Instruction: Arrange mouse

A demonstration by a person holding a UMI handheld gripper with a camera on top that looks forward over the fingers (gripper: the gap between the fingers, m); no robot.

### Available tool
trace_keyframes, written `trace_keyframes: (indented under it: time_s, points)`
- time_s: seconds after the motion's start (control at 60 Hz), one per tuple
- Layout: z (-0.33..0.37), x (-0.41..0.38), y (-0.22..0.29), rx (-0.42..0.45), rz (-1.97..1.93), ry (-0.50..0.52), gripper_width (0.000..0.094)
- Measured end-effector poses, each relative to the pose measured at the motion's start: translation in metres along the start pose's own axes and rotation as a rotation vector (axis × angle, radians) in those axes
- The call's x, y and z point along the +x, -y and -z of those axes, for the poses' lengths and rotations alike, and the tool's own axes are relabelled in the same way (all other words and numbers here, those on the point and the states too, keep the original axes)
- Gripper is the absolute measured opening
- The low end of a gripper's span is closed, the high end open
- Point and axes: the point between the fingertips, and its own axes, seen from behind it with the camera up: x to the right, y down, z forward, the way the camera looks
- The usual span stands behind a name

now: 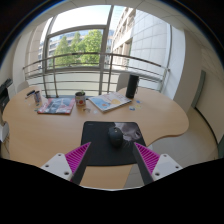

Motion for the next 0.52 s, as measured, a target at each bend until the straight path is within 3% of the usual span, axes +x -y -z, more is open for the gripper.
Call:
trace_keyframes:
  time_s: [0.217,0.517]
  points:
    - [0.091,-0.012,-0.017,0.027,-0.008,-0.033,0.0846]
    - [0.136,-0.015,-0.018,0.059,-0.008,-0.048,0.0845]
